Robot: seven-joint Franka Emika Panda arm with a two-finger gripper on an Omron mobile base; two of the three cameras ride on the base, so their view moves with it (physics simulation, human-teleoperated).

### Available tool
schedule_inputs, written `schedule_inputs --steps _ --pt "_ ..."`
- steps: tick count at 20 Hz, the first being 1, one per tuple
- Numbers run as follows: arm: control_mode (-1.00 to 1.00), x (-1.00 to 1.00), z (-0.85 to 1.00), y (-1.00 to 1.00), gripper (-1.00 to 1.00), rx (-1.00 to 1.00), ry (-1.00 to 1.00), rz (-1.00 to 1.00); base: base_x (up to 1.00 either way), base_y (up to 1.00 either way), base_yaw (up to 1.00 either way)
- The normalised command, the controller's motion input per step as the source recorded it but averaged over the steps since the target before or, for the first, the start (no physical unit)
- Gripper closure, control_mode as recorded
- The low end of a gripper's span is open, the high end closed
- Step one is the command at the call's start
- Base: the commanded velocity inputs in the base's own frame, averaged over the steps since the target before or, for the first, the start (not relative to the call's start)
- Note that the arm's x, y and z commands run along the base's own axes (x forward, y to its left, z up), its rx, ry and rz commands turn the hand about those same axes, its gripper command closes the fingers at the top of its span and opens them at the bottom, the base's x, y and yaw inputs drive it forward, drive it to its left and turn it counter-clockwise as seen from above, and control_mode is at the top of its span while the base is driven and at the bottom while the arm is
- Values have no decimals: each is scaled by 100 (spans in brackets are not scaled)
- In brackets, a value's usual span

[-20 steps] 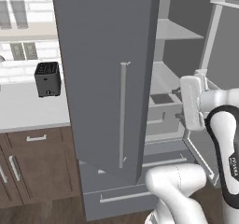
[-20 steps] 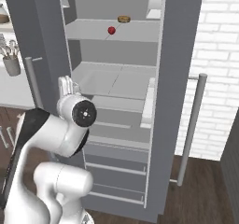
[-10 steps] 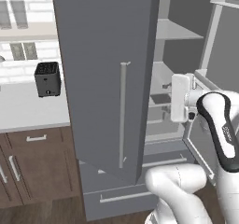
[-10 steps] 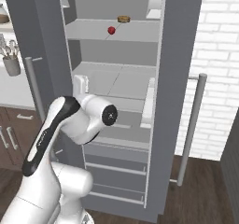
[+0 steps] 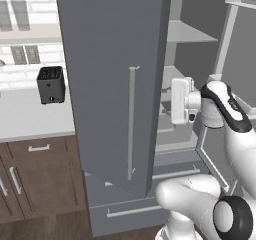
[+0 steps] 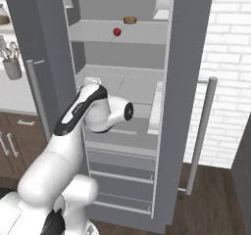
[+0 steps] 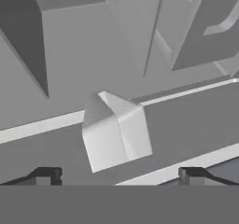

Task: Take the strawberry from the fridge and place it on top of the pancake, located on the dining counter.

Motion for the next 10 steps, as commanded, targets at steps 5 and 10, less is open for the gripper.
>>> schedule_inputs --steps 5,10 --pt "-100 22 -16 9 -100 0 -8 16 0 0 0" --pt "-100 -5 -1 39 -100 0 -19 5 0 0 0"
